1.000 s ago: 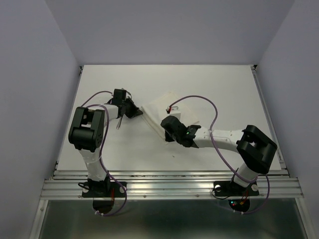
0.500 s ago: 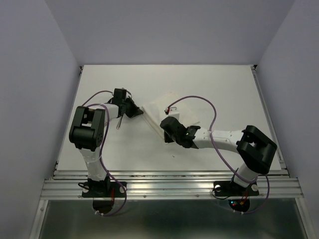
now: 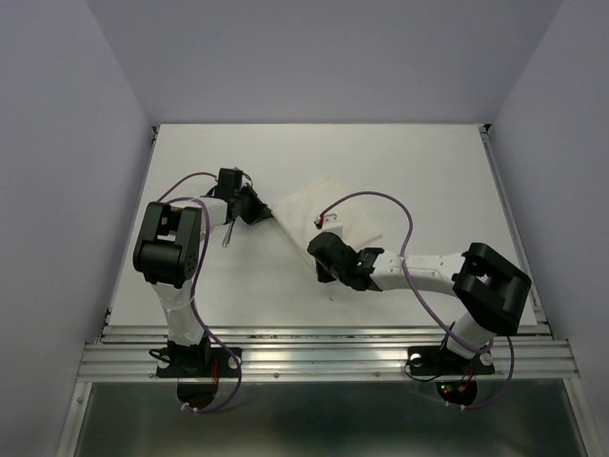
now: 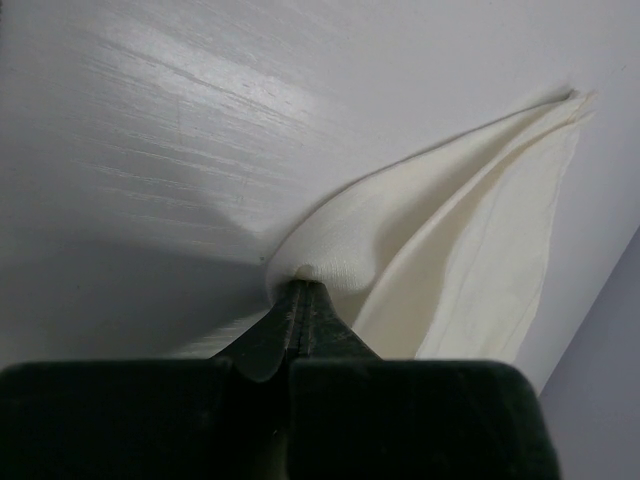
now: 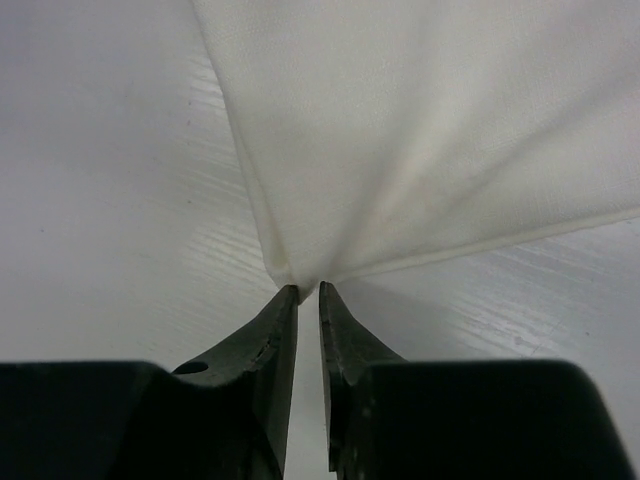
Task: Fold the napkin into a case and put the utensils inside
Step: Smooth out the lower triangle-folded napkin at the center of the board.
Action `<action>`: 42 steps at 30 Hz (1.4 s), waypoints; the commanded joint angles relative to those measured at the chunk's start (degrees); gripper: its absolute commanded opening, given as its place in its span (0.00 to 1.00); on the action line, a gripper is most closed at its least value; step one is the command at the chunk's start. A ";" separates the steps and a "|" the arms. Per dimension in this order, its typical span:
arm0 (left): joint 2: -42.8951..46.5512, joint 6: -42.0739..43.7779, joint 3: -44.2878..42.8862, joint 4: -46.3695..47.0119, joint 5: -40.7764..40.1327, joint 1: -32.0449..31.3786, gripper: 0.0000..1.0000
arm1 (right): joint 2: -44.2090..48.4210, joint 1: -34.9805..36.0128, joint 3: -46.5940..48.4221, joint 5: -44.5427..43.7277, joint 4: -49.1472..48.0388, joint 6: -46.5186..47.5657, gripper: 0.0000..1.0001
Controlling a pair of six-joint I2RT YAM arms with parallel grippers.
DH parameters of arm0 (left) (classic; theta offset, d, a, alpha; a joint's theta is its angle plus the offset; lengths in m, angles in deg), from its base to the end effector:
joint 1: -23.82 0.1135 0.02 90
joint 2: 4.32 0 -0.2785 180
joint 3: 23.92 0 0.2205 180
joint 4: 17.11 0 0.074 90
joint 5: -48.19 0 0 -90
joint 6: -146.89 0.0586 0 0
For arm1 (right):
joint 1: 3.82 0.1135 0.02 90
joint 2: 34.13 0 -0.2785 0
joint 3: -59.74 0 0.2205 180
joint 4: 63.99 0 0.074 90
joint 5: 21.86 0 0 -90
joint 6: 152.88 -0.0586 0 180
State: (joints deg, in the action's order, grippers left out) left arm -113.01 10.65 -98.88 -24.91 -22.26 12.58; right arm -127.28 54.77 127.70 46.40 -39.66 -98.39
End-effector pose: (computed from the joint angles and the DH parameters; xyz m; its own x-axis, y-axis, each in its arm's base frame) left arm 0.3781 -0.0951 0.1692 -0.7599 -0.5429 -0.3575 -0.1727 0.6988 -0.6941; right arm 0.1844 0.2603 0.2000 -0.7104 -0.1281 -0.6921 -0.3131 0.9382 0.1477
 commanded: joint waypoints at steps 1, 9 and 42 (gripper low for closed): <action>-1.18 0.97 -0.68 -2.01 -1.97 -0.18 0.00 | -1.59 0.83 -0.48 2.22 -1.41 -0.09 0.22; 2.94 2.38 -1.20 -5.08 -3.11 -0.18 0.00 | 0.85 0.83 0.48 -0.32 -0.45 0.96 0.37; 8.23 7.21 -5.42 -11.59 -3.03 -5.36 0.00 | -0.38 -3.47 0.93 4.09 -3.35 5.62 0.11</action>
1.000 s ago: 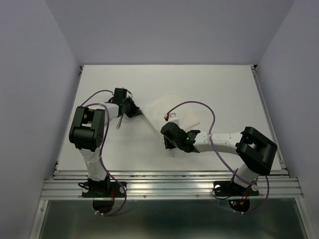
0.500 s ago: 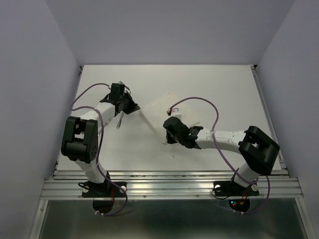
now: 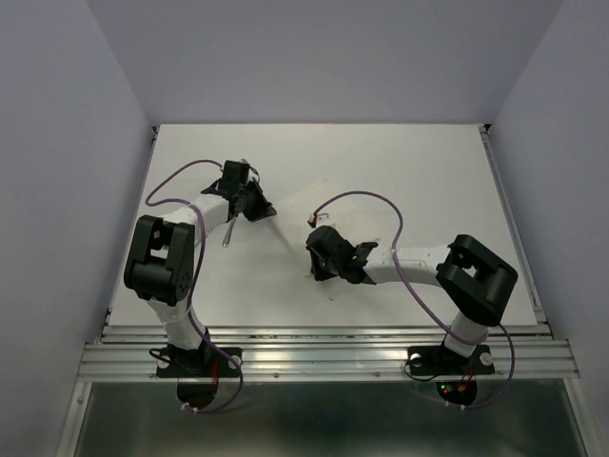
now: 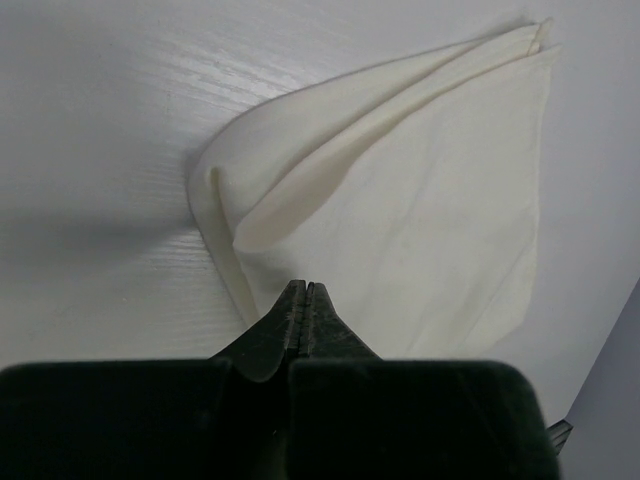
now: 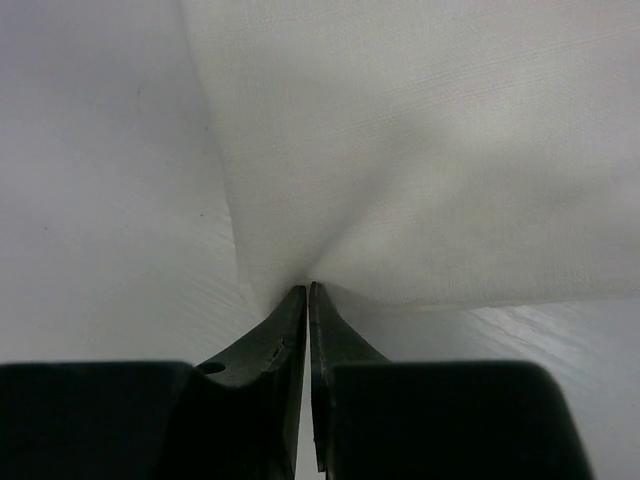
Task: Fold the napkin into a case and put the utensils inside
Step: Smooth out the lower triangle-folded napkin at the center of the board, then rotate the lower triangle-folded napkin at the center of the board.
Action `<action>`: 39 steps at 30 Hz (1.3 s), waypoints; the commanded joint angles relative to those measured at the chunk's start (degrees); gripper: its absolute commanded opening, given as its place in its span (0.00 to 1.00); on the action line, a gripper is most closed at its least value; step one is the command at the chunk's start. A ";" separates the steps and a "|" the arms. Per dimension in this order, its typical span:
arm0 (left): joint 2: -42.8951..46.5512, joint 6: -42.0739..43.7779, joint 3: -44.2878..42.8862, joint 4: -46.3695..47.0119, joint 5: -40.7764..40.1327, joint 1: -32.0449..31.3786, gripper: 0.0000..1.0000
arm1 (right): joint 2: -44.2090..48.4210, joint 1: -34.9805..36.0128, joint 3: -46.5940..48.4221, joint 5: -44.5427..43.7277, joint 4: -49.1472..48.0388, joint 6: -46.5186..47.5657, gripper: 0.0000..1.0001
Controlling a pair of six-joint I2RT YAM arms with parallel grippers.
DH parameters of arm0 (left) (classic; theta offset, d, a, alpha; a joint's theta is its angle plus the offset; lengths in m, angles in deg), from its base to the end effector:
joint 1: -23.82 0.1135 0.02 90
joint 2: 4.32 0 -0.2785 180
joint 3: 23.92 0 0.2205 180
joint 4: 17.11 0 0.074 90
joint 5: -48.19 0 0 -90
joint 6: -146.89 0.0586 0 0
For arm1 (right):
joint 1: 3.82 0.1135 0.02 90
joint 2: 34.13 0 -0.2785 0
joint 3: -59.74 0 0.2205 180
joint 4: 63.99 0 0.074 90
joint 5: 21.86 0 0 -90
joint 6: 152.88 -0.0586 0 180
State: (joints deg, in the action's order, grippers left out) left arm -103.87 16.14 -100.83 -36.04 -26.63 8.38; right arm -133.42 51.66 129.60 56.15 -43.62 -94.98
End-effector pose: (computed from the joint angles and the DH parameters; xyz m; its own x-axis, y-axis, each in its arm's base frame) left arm 0.3500 -0.1126 0.2166 -0.7755 -0.4394 -0.4534 -0.0798 0.7805 -0.6200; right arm 0.2037 0.2747 0.1797 -0.7546 -0.1798 -0.6311 -0.3884 0.8976 0.2086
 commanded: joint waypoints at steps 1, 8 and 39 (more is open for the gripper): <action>-1.17 1.73 -3.74 -0.64 1.26 -1.34 0.00 | 6.81 -0.90 -0.89 -6.11 0.52 2.39 0.11; -4.78 1.64 -4.97 -0.73 0.55 -1.61 0.00 | 7.36 -10.55 0.08 -3.57 0.52 3.44 0.13; -22.17 7.27 -23.16 -8.55 -3.50 -1.96 0.00 | 6.20 -9.44 -10.99 5.92 -0.89 -4.98 0.11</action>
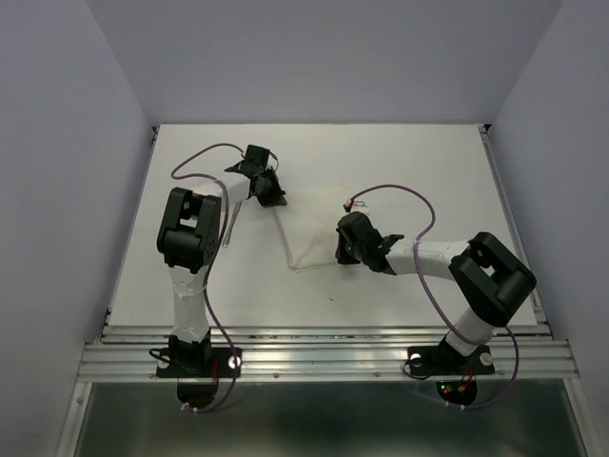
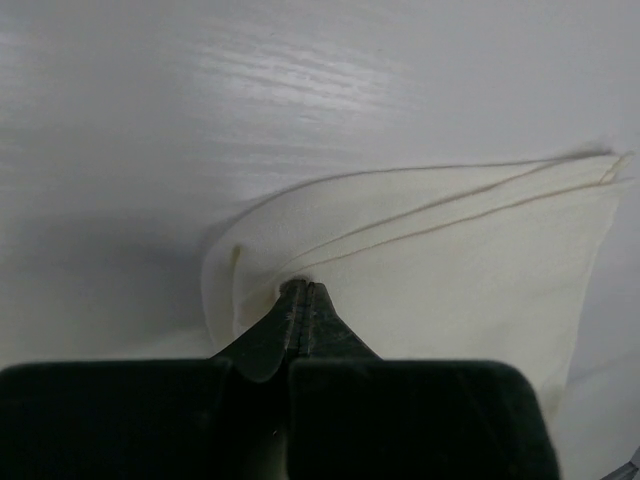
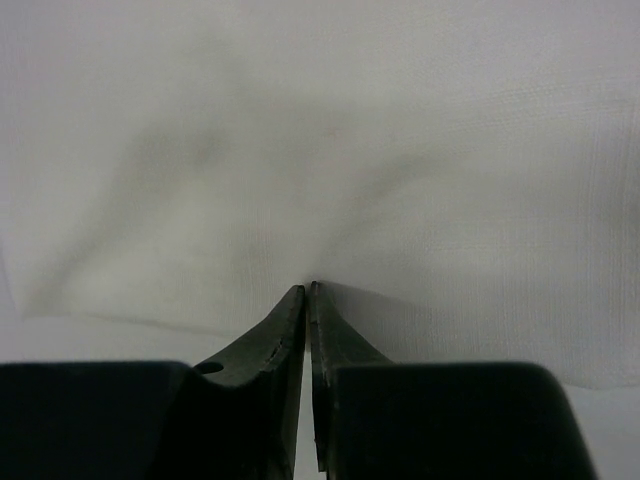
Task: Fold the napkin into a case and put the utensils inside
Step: Rotate the lower triangle-folded napkin at the center of the board.
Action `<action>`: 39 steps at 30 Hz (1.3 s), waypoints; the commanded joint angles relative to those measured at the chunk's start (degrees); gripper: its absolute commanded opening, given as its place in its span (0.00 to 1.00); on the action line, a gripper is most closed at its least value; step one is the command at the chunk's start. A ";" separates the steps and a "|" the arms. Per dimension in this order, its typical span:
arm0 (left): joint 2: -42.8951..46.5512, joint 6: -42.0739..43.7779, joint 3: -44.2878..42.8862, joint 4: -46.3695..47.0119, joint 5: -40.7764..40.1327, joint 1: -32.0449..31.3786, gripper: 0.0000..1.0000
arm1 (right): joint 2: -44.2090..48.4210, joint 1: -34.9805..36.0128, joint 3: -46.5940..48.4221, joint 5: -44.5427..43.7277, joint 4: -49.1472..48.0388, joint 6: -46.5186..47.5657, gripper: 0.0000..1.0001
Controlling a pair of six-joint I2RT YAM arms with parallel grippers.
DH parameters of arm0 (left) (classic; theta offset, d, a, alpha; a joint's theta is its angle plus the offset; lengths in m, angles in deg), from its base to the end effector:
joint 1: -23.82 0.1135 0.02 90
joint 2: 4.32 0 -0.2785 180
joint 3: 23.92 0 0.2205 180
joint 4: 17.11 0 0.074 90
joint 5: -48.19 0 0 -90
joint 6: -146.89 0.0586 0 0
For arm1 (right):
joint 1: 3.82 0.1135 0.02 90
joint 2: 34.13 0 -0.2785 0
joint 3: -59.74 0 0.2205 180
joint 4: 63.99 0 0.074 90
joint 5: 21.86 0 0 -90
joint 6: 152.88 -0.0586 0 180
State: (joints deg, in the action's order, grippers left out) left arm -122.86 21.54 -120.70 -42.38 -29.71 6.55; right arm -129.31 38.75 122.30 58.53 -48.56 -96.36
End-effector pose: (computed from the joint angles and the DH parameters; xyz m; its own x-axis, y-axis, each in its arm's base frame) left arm 0.4235 -0.1445 0.1803 -0.8168 -0.3385 -0.4672 -0.0562 0.8526 -0.5195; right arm 0.2415 0.2086 0.1740 -0.7795 0.0226 -0.6261 -0.1856 0.9462 0.2652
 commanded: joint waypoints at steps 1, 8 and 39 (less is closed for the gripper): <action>-4.75 2.22 -5.38 -2.74 0.03 -0.21 0.00 | 3.67 4.27 -3.87 3.72 4.14 -3.88 0.11; -5.31 5.56 -14.02 -4.68 1.79 -1.18 0.00 | 11.67 5.52 -1.24 -3.03 6.86 -1.51 0.17; 27.75 -5.43 32.64 6.40 4.51 -10.23 0.00 | -21.45 -19.36 35.23 0.55 7.57 10.01 0.18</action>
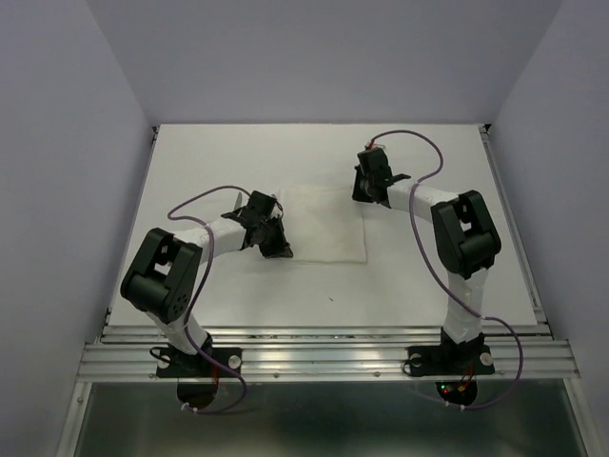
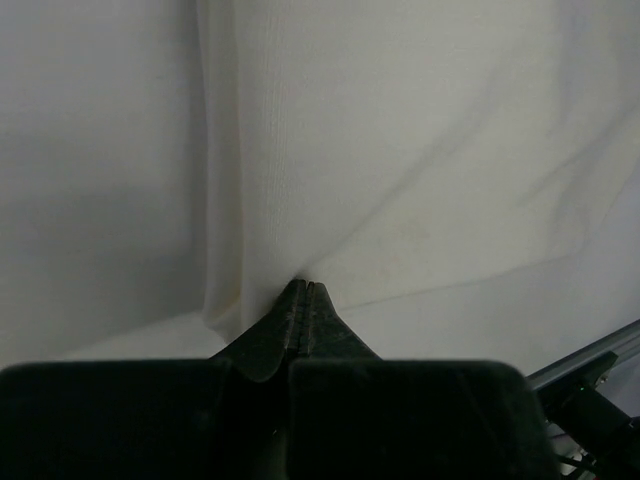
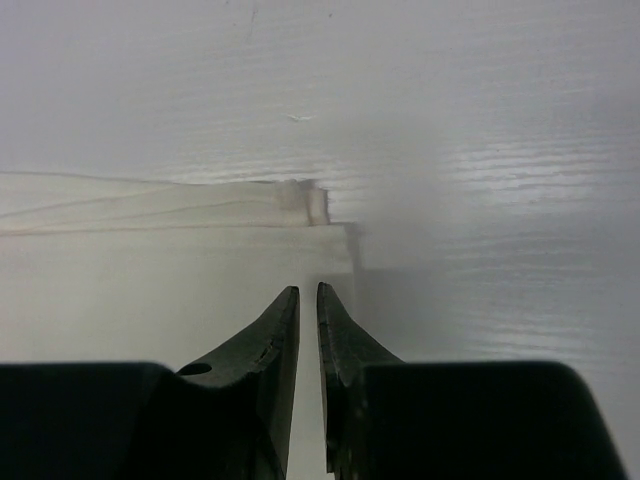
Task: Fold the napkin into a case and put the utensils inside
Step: Rotate the lower triangle-folded napkin at the center of the board.
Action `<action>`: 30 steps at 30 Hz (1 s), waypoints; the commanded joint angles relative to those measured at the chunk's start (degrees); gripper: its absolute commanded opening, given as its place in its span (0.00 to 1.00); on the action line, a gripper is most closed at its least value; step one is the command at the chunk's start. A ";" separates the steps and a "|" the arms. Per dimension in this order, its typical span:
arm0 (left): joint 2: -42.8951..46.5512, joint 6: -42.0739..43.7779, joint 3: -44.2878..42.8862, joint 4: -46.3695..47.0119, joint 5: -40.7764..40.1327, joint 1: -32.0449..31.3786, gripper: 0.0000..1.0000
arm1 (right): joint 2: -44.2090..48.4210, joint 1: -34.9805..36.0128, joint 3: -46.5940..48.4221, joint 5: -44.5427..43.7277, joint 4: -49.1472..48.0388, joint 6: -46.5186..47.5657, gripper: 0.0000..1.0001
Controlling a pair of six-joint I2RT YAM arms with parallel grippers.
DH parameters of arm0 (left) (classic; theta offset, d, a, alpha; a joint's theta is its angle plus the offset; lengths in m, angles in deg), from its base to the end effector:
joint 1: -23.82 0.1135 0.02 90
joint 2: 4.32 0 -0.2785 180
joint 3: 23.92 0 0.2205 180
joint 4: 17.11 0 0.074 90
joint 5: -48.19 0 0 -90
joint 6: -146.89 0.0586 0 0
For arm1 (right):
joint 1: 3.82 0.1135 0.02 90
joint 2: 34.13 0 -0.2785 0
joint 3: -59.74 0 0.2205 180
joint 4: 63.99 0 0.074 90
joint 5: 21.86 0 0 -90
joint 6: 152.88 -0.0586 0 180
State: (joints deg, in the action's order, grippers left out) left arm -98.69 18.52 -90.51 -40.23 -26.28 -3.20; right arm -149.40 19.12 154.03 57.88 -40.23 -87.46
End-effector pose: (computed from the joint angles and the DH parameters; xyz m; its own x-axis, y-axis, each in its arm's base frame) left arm 0.2767 -0.1587 0.1872 -0.9071 -0.2088 -0.3655 0.0320 0.8316 -0.5544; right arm 0.4077 0.1612 0.1937 -0.7006 0.1480 -0.6981 0.0268 0.9830 0.1814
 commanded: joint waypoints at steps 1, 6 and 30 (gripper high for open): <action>3.58 -2.41 2.99 4.43 1.08 -0.48 0.00 | -2.06 0.26 3.94 1.30 -0.67 1.11 0.18; 0.68 -0.83 2.73 3.03 -0.67 -0.48 0.00 | -5.15 0.26 3.25 0.77 -0.67 0.41 0.17; -13.47 8.66 -27.40 -11.12 -12.63 5.76 0.00 | 35.69 18.63 -41.93 2.71 -4.55 -22.79 0.15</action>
State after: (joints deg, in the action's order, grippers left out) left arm -111.00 25.36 -111.76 -49.57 -37.31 2.83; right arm -120.92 36.82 113.62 61.90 -49.06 -104.58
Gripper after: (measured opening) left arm 0.019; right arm 0.141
